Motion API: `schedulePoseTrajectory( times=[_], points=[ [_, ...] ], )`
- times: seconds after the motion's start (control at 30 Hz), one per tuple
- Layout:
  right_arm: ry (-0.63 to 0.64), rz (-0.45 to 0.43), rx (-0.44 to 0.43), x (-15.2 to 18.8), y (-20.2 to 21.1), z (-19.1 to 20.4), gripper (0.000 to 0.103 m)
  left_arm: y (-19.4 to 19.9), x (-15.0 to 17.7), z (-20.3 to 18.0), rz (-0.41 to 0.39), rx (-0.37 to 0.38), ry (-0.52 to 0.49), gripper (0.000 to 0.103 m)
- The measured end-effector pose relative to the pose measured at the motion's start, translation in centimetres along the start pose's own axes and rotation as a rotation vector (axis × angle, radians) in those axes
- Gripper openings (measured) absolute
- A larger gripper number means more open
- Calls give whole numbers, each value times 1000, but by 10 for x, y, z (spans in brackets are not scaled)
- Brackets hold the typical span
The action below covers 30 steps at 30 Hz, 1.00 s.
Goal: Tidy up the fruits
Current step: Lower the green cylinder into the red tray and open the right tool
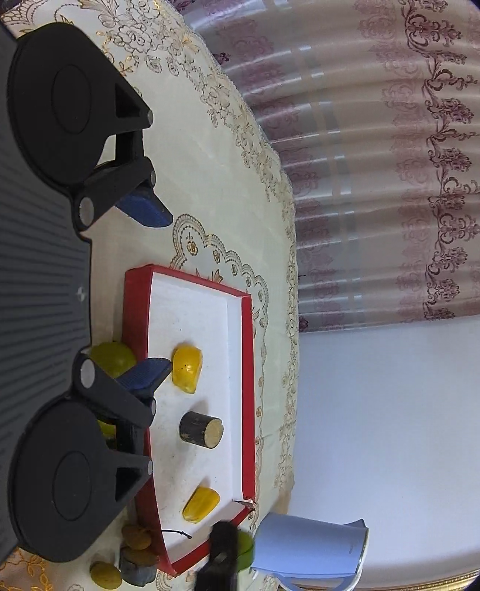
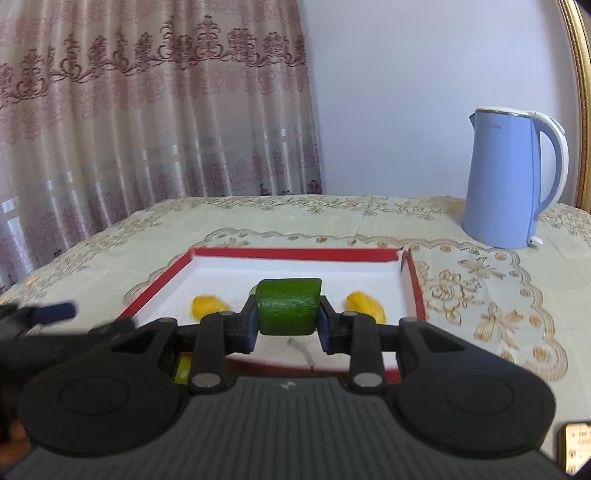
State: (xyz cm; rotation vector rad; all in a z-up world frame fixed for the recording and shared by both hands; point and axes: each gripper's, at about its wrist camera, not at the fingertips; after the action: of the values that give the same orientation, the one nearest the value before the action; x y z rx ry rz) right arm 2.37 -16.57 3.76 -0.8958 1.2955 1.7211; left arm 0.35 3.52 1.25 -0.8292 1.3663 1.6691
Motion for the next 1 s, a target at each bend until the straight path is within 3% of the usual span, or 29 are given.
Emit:
schedulePoseTrajectory(
  times=[0.53,0.87,0.93,1.0],
  points=[
    [-23,89,101,-27,-89,-20,30,0,4,8,3,5,-4,78],
    [-7,163,154,-25,-126,-23,30,2,5,8,3,13,-5,78],
    [1,156,154,-24,-125,-22,40,3,5,9,5,15,-3,78],
    [20,147,156,-24,-123,-18,42,3,5,9,5,17,-1,78]
  ],
)
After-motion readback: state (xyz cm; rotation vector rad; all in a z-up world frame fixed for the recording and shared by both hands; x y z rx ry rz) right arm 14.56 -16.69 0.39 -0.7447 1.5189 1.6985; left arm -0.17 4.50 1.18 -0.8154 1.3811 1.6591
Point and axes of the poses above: each gripper's, at about its wrist camera, not at the fingertips, and y roughly against the way its jaws point, z to its left, x to its underside, and after that the axes turned 7 degrees about -y, right-handed
